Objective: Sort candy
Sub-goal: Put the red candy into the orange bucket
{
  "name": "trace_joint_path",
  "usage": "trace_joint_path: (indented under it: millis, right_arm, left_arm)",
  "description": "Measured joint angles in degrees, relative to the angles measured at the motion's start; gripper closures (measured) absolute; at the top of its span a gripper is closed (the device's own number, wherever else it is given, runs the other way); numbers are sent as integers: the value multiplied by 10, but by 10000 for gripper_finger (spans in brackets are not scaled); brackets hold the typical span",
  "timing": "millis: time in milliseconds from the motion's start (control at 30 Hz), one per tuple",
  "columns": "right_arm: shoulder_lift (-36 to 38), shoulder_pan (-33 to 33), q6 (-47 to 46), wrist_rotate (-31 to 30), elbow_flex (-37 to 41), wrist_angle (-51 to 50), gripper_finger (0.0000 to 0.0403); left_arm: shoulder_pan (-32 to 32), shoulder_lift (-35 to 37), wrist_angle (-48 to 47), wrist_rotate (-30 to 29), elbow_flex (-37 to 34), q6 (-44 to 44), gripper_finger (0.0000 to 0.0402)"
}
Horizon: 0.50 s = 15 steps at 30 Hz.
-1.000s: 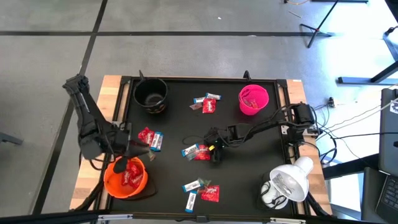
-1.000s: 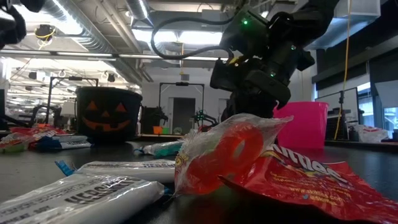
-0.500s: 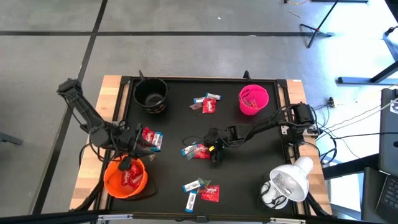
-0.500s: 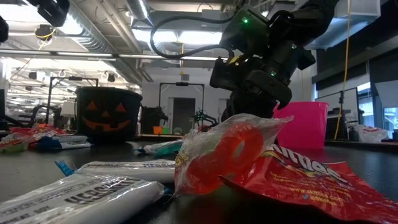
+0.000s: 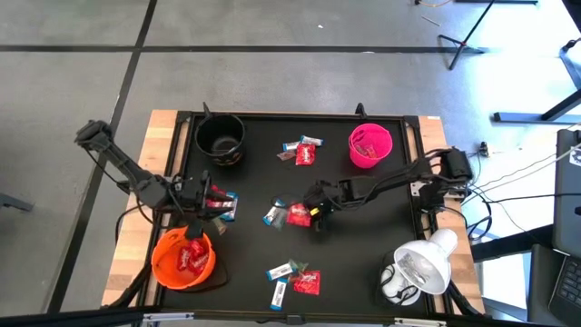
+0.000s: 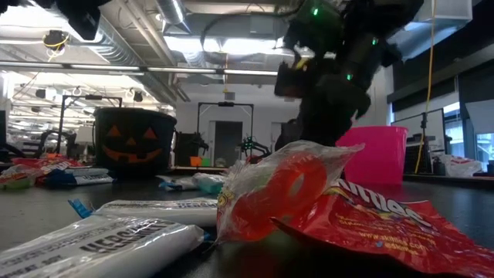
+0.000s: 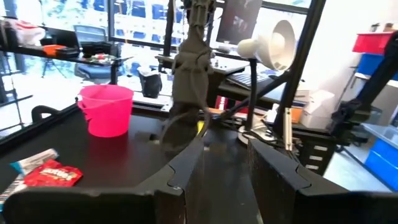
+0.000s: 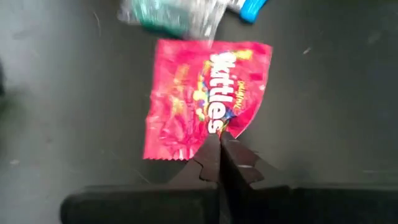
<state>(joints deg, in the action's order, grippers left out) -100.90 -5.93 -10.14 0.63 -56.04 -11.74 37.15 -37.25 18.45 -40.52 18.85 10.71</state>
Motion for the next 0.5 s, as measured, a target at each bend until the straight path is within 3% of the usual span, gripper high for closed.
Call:
trace_joint_path:
  millis: [333,500]
  right_arm:
    - [29,0,0,-17,-1,-1,402]
    - [31,0,3,-37,-1,14,402]
  left_arm:
    - [-37,-33,0,30,0,1,287]
    - [-63,-56,1,44,0,74,287]
